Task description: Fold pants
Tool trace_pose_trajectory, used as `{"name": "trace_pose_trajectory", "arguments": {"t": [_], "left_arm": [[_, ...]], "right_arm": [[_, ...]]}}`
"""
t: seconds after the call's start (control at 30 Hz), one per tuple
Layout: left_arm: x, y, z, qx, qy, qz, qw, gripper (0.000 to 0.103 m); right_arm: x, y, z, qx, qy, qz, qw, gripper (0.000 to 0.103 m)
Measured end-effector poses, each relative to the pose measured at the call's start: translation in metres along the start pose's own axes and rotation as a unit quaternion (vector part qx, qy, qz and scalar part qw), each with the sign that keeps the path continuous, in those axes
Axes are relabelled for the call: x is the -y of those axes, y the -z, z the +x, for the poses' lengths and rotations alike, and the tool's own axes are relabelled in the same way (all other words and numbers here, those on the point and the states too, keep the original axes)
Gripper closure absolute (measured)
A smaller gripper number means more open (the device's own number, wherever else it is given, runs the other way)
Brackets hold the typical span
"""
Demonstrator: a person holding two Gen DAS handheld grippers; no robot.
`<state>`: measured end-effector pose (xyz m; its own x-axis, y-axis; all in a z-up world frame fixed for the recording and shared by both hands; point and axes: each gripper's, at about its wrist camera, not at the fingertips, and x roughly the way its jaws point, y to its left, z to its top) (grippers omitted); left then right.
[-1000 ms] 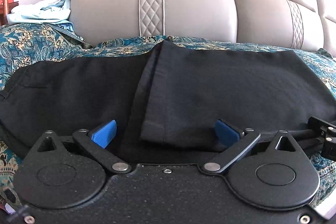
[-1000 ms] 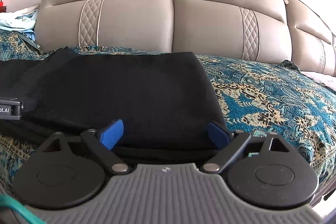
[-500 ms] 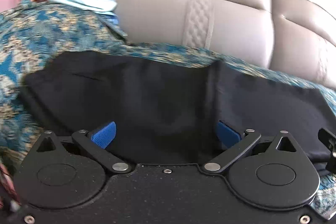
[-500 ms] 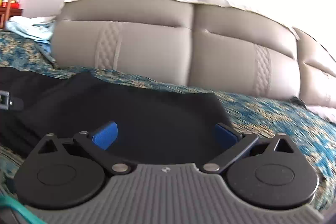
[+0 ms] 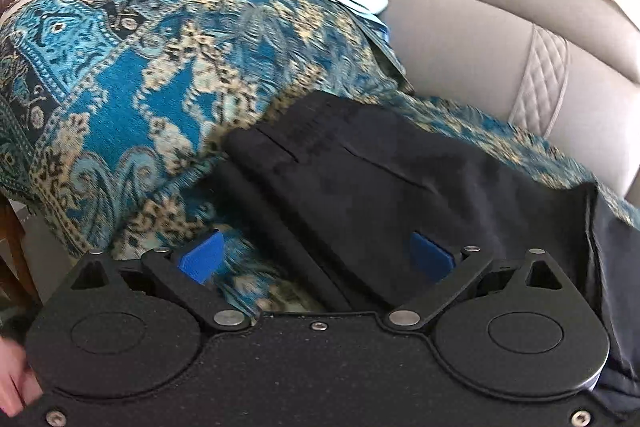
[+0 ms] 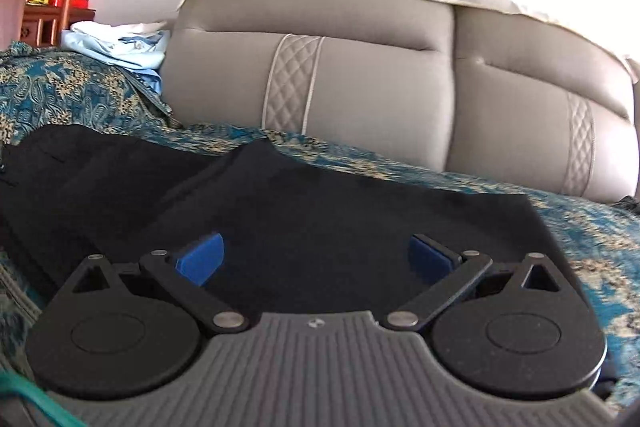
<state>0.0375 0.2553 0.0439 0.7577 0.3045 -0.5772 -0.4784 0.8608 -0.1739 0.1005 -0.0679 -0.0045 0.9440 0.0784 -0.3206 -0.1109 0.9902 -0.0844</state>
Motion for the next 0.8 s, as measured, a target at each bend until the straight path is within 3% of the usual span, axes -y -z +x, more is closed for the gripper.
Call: {"name": "trace_pose_trajectory", "arguments": {"t": [0.37, 0.6, 0.8], "left_arm": [[-0.014, -0.01, 0.038, -0.033, -0.014, -0.035, 0.9987, 0.01], [-0.021, -0.005, 0.043, 0.0, -0.014, -0.044, 0.999, 0.005], [-0.02, -0.008, 0.048, -0.002, -0.016, -0.047, 0.9987, 0.001]], "right_arm": [[-0.021, 0.008, 0.017, -0.014, -0.022, -0.019, 0.999, 0.0], [-0.023, 0.009, 0.02, -0.02, -0.025, -0.021, 0.999, 0.0], [-0.024, 0.01, 0.019, -0.021, -0.03, -0.022, 0.999, 0.0]]}}
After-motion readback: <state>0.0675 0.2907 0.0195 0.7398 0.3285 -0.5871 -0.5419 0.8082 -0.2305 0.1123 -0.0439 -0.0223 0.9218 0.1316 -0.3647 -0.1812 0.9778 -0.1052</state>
